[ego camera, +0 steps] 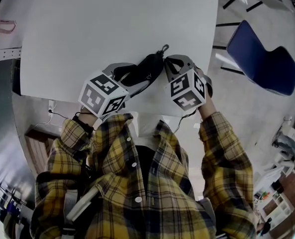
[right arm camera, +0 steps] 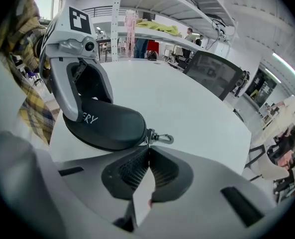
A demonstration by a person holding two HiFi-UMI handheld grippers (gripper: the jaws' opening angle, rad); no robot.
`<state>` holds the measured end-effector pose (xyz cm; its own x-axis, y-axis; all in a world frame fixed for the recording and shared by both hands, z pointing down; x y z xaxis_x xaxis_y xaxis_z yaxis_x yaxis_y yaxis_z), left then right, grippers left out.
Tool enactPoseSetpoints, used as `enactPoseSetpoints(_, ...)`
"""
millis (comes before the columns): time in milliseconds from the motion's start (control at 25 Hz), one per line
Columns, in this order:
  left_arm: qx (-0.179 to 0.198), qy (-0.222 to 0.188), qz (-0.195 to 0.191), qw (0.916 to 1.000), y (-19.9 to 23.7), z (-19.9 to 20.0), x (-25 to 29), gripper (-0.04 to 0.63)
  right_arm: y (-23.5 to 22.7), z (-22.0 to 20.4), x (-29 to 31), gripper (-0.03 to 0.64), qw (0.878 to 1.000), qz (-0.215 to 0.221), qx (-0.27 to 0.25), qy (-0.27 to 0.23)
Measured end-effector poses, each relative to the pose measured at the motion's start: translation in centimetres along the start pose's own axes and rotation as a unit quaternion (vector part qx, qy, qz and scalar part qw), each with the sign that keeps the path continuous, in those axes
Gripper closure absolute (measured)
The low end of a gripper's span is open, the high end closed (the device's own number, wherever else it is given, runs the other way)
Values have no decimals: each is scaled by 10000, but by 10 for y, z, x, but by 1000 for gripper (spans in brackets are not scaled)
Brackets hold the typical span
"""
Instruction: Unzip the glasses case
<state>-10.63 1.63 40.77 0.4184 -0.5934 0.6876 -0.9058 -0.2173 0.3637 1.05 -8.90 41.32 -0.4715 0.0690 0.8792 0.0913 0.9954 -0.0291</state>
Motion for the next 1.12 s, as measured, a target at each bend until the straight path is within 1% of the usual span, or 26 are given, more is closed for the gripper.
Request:
enactPoseSetpoints(80, 158, 84, -30, 9998, -1, 1, 0, 330, 4, -2, -2, 617, 9999, 58, 128, 12)
enactPoseSetpoints(120, 325, 141, -50, 9994, -3, 3, 0, 330, 7, -3, -3, 617, 9998, 74, 191, 18)
enactPoseSetpoints(200, 805, 252, -103, 9964, -7, 6, -1, 328, 13, -8, -5, 618, 9994, 97, 327, 15)
enactPoseSetpoints(280, 1300, 361, -158, 9907, -10, 13, 0, 330, 18, -16, -11, 618, 9985, 115, 538, -11)
enactPoseSetpoints(360, 1555, 437, -171, 9867, -10, 22, 1, 330, 23, -27, -18, 618, 9965, 87, 832, -76)
enactPoseSetpoints(440, 1602, 444, -105, 9860, -8, 30, 0, 330, 29, -39, -24, 618, 9909, 73, 1324, -248)
enactPoseSetpoints(480, 1594, 443, -45, 9862, -7, 32, 0, 330, 33, -45, -25, 618, 9855, 109, 1654, -374)
enactPoseSetpoints(600, 1601, 451, 225, 9858, -11, 32, -1, 330, 49, -58, -29, 618, 9634, 299, 2565, -714)
enactPoseSetpoints(680, 1551, 336, 548, 9858, -13, 33, -6, 330, 64, -63, -31, 618, 9521, 419, 2904, -867)
enactPoseSetpoints(760, 1403, 194, 847, 9863, -13, 34, -13, 330, 81, -61, -30, 618, 9468, 556, 3026, -944)
enactPoseSetpoints(800, 1300, 174, 930, 9870, -12, 34, -16, 330, 90, -58, -28, 618, 9459, 634, 3036, -956)
enactPoseSetpoints(920, 1053, 254, 1048, 9886, -10, 34, -23, 330, 113, -48, -18, 618, 9449, 897, 2997, -966)
enactPoseSetpoints(1040, 1131, 232, 1212, 9859, -11, 33, -23, 330, 127, -36, -12, 618, 9477, 1139, 2829, -946)
enactPoseSetpoints(1120, 1284, 219, 1366, 9820, -11, 27, -21, 330, 133, -28, -10, 618, 9508, 1285, 2670, -906)
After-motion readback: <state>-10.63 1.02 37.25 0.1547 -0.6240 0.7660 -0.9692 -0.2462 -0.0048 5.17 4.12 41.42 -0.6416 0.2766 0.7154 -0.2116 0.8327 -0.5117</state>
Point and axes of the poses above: the fingertips, and each gripper's own axes: x forward along the fingers, y to its left, z out of its top, the point moved 8 cm from there along -x, backward along the fingers, and after that the axes turned 13 degrees about z, right-handed, at the moved point
